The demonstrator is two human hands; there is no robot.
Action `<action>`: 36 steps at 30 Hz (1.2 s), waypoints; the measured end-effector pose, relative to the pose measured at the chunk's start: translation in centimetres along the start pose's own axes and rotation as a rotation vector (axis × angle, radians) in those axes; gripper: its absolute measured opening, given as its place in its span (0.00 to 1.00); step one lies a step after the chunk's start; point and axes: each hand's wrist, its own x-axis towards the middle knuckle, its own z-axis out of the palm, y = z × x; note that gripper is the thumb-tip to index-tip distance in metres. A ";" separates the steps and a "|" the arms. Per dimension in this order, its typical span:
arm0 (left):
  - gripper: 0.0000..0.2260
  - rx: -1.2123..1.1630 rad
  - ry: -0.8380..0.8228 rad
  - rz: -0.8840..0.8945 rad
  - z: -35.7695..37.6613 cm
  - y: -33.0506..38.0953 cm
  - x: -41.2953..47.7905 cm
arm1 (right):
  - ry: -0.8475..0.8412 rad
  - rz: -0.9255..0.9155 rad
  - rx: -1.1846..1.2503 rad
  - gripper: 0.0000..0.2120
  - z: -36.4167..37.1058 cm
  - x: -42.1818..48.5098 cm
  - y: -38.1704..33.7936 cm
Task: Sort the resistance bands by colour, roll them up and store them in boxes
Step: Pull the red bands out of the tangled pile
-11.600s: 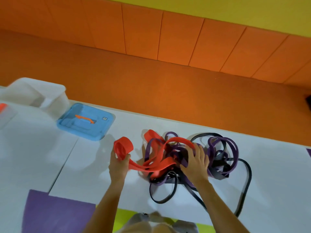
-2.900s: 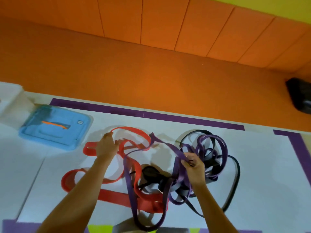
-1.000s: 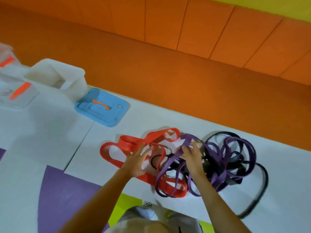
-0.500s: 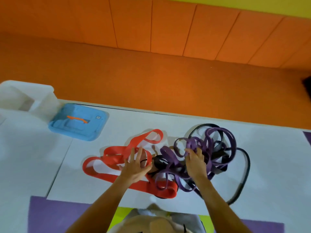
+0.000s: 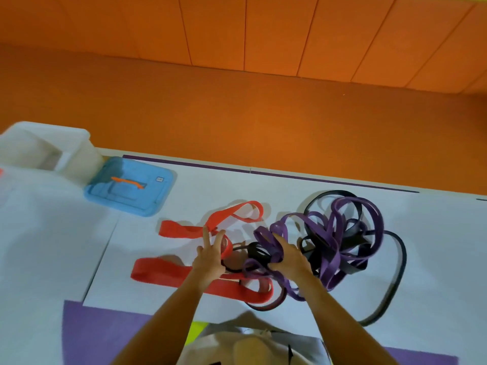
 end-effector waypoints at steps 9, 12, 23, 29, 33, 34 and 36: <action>0.36 0.107 0.083 0.181 -3.5 -4.3 1.5 | 0.132 0.028 -0.062 0.40 -1.6 0.0 1.6; 0.39 0.146 0.063 0.146 -3.5 -4.0 1.4 | 0.127 -0.003 -0.081 0.40 -0.8 -0.2 1.7; 0.22 0.242 0.206 0.178 -4.9 -2.2 1.8 | 0.131 0.043 -0.044 0.37 1.7 -0.3 0.3; 0.28 0.173 0.465 0.112 -9.9 -3.1 0.9 | 0.126 0.041 0.014 0.37 1.9 -0.7 0.9; 0.28 0.164 0.593 0.128 -13.2 -2.3 -1.0 | 0.127 0.046 0.005 0.38 1.9 -0.6 0.9; 0.29 0.160 0.621 0.131 -13.9 -2.1 -1.5 | 0.119 0.046 0.007 0.38 1.8 -0.4 0.9; 0.30 0.143 0.692 0.157 -14.9 -2.0 -2.4 | 0.094 0.043 0.012 0.39 1.7 -0.1 0.8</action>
